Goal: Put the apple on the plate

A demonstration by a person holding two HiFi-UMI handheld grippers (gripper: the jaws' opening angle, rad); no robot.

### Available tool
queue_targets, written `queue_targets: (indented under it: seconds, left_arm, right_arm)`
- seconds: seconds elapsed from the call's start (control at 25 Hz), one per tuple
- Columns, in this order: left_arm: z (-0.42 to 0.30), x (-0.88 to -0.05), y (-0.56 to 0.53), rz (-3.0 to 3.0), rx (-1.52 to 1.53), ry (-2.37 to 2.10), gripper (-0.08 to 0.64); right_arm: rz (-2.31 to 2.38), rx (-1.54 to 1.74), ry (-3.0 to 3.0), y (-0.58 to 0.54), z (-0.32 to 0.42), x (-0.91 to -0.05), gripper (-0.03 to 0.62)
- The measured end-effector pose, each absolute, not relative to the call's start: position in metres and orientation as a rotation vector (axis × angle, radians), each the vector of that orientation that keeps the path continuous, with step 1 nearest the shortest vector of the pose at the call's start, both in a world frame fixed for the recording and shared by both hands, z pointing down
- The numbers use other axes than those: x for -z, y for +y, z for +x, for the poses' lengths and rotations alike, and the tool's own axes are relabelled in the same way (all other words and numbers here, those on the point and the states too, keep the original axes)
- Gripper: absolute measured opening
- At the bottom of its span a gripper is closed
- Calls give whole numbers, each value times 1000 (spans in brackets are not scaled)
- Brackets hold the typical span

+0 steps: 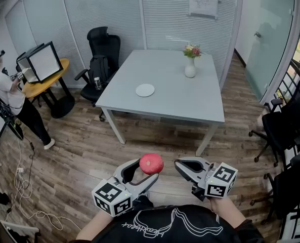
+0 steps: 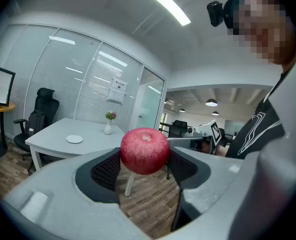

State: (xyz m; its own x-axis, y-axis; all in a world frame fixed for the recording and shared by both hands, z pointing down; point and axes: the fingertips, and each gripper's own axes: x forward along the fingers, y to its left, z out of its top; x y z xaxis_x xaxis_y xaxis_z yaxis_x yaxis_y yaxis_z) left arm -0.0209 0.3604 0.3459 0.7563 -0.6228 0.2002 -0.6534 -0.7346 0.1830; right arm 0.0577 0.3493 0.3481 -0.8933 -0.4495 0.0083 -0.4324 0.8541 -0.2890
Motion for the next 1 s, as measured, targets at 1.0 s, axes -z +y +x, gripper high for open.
queue_targets:
  seconds: [1.0]
  left_arm:
    - [6, -369, 302, 2690, -238, -898, 313]
  right_arm:
    - [-845, 539, 2902, 298, 91, -372, 9]
